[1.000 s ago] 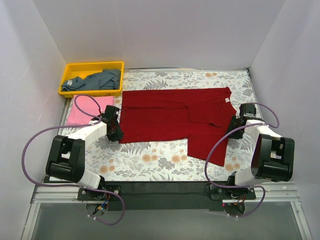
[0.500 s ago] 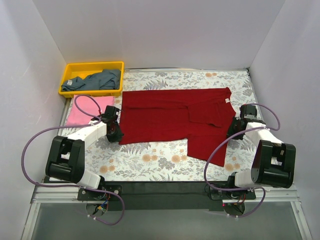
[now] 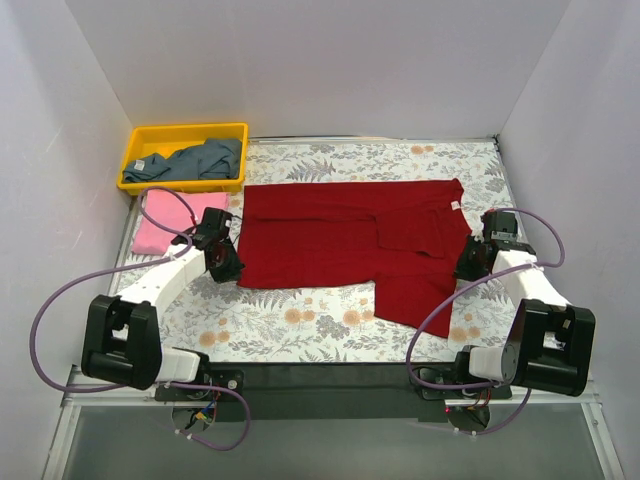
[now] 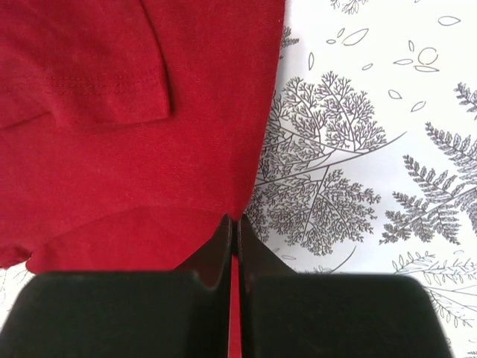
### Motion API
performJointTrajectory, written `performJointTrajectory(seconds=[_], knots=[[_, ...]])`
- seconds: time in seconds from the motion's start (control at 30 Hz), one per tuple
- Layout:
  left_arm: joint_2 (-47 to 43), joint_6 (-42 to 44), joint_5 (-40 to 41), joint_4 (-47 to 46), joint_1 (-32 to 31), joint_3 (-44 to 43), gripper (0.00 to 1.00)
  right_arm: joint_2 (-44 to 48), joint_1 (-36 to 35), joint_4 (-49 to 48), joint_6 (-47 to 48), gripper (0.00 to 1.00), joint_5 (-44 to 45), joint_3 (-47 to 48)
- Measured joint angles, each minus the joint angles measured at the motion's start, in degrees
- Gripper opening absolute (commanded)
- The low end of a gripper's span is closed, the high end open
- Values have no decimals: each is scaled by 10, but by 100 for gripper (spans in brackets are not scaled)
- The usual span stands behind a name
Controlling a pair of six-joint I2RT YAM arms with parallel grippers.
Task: Fold and stack the t-shirts
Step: Fold the tshirt
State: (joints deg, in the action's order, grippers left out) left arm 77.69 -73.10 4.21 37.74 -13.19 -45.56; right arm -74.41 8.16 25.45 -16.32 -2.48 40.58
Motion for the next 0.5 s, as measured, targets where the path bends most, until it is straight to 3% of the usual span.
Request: performJointTrajectory(seconds=[0.3,0.5], knots=[[-40,-3,-4,43,4,-36,0,43,0,43,7,1,-2,3],[-31,3,-6,47,35,-63,0,19,0,74,16,1,2,66]])
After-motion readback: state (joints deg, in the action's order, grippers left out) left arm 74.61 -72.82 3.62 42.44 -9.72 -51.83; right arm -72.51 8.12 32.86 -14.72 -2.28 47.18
